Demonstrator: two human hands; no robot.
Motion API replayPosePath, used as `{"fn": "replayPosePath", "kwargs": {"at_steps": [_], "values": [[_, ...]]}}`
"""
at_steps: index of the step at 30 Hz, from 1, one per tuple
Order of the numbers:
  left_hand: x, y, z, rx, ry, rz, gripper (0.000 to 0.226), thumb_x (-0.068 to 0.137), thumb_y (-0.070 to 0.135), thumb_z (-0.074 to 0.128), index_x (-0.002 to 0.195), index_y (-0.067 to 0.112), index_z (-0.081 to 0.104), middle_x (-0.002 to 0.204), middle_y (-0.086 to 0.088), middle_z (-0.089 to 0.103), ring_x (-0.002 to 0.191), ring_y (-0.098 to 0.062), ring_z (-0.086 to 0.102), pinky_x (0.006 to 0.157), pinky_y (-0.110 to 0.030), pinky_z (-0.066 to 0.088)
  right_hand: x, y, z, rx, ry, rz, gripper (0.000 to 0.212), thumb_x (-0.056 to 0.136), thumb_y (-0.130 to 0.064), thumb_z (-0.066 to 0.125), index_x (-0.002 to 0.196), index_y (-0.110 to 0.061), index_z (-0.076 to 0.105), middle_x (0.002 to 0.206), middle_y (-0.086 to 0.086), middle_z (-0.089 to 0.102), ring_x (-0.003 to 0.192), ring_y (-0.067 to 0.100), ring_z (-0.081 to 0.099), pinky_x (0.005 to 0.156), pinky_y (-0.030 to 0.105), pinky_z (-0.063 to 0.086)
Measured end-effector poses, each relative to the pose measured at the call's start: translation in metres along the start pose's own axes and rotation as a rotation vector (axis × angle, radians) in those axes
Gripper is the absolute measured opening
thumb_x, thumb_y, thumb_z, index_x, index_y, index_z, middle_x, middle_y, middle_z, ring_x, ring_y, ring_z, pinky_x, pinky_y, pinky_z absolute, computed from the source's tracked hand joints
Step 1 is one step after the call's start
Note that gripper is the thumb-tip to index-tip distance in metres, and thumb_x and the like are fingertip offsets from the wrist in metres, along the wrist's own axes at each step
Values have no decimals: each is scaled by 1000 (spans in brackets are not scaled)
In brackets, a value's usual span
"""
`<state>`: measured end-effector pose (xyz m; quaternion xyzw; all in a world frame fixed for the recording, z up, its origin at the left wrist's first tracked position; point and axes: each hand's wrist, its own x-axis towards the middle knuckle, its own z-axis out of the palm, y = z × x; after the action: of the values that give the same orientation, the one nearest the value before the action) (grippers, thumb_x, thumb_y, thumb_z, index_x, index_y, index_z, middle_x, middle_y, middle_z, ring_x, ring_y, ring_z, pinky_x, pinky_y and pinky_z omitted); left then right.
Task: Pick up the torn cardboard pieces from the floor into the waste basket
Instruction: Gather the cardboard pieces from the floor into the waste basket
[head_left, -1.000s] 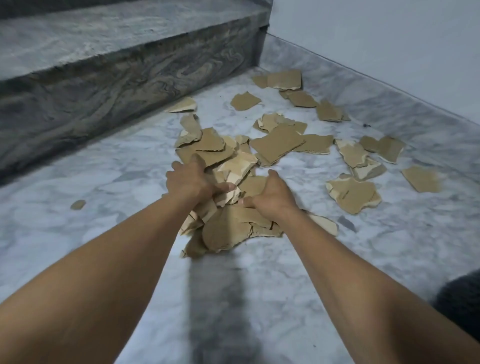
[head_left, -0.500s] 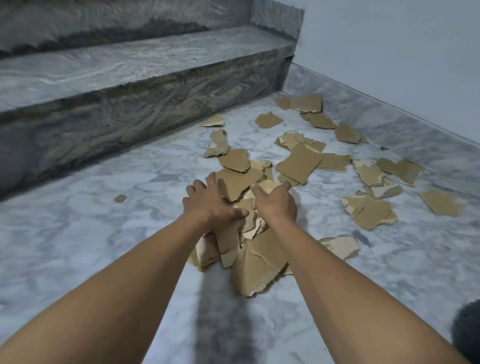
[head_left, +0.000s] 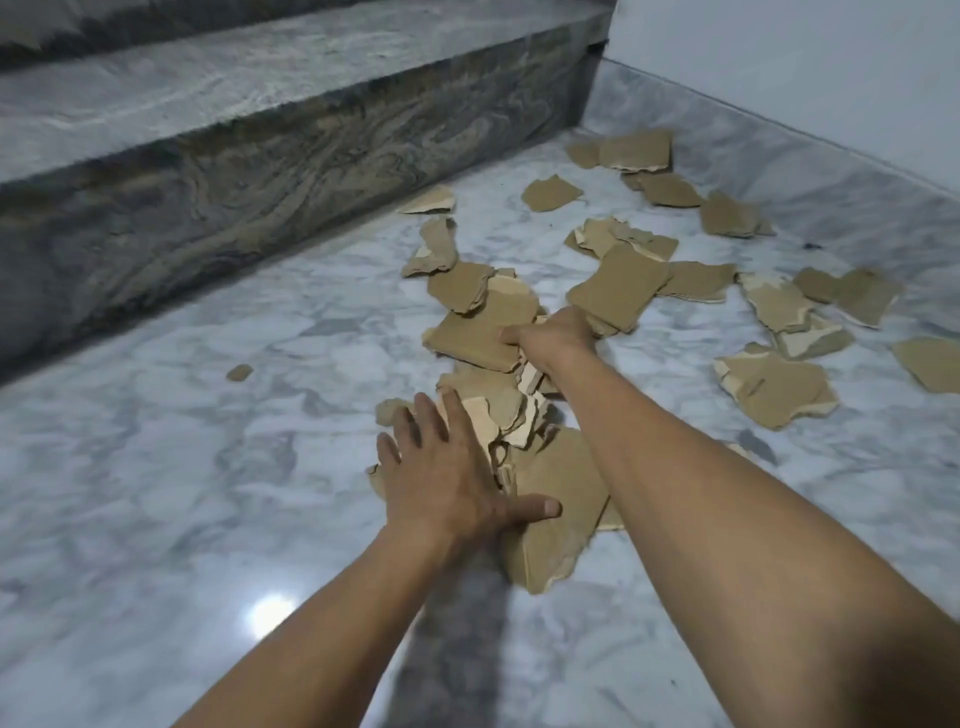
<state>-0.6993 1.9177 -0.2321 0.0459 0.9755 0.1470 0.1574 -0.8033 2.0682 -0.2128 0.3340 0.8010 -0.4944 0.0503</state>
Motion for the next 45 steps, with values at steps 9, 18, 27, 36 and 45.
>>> {"fn": "replayPosePath", "kwargs": {"at_steps": [9,18,27,36,45], "values": [[7,18,-9,-159,-16,-152,142,45,67,90,152,17,12,140,-15,32,131,-41,33,103,-51,36,-9,-8,-42,46,-110,-27,76,77,-15,88,142,-5,49,127,9,62,113,28,60,84,31,49],[-2,39,-11,-119,-53,-238,103,65,65,78,140,12,31,139,-14,35,135,-40,31,101,-49,36,-58,63,-119,-47,73,67,63,84,-16,83,137,-3,53,122,10,63,108,25,59,92,31,47],[3,53,-23,-414,-198,-207,78,79,46,69,139,9,37,141,-19,36,126,-39,45,106,-45,43,-97,99,-95,-281,88,155,67,92,-33,62,146,-12,29,147,17,32,128,42,45,102,45,43],[-24,42,-3,-451,-189,-44,89,63,47,91,126,13,38,118,-5,54,111,-30,56,85,-39,50,-130,115,-77,-553,127,142,60,88,-42,56,139,-21,33,139,15,29,126,42,36,102,50,36],[-56,26,-23,-1155,-404,36,52,80,-6,77,121,22,61,102,-18,75,90,-36,74,78,-49,62,-152,118,-82,353,-44,107,58,93,-11,67,140,-26,35,120,-3,57,108,17,58,92,36,53]]}}
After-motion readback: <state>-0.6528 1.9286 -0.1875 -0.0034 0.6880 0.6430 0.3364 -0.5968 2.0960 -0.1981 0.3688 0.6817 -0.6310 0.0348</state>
